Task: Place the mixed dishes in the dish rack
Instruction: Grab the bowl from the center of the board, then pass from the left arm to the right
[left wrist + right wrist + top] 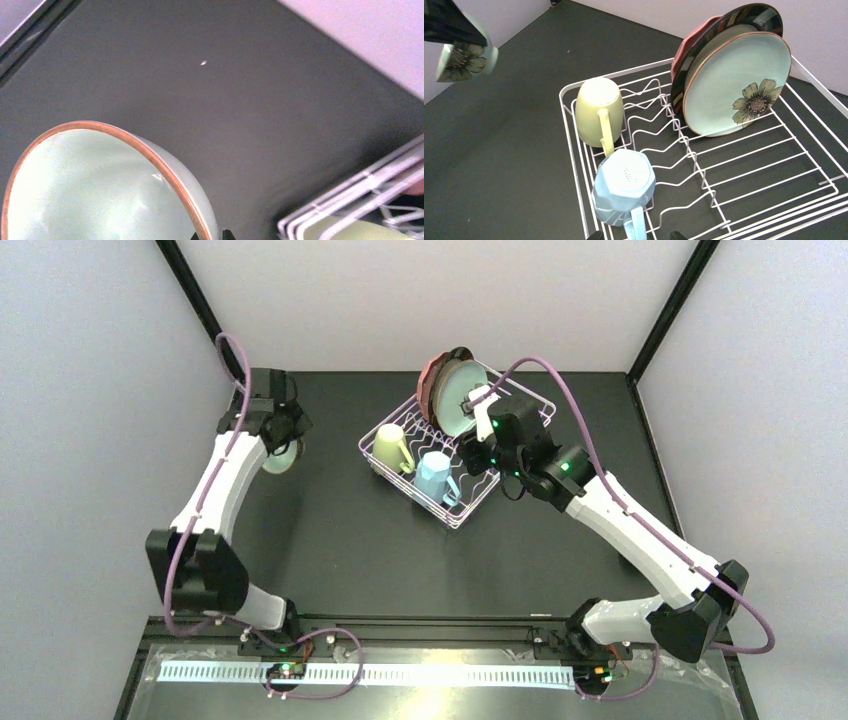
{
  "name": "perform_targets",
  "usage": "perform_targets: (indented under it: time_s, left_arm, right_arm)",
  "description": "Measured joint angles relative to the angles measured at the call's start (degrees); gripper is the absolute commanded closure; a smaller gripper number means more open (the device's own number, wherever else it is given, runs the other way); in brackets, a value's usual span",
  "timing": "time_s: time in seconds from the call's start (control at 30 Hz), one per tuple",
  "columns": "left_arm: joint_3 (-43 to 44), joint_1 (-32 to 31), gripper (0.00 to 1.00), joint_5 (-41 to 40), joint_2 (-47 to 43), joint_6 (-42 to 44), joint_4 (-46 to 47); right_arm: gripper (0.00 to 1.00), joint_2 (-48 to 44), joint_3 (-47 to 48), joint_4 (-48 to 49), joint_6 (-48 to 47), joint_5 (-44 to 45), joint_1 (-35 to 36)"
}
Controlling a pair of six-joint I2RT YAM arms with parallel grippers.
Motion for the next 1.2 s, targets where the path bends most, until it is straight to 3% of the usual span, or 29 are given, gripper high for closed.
perform_targets:
  time_s: [0.3, 0.63, 0.83, 0.97, 1.2]
  left_arm:
    - [-0.7, 0.0, 0.99, 17.0, -13.1, -8.5, 3.9]
    - [-9.3, 0.0, 0.99, 34.5, -22.2, -25.7, 19.4]
    - [-14.0, 0.0, 0.99, 38.8, -25.0, -35.0, 29.2]
    - [-17.9, -0.1, 0.99, 40.2, -26.8, -41.8, 37.3]
    - [-24.1, -0.8, 0.99, 40.9, -28.3, -52.2, 49.8]
  right_arm:
    - [0.13, 0.0, 0.0, 0.3, 2.8, 0.7, -0.3]
    - [0.13, 0.0, -0.4, 3.2, 8.8, -1.9, -2.0]
    - [0.12, -0.1, -4.3, 7.8, 12.2, -8.5, -2.5]
    - [0.07, -0.2, -6.6, 11.2, 14.5, -13.3, -3.0]
    - [0.07, -0.6, -9.4, 18.5, 19.6, -22.6, -7.8]
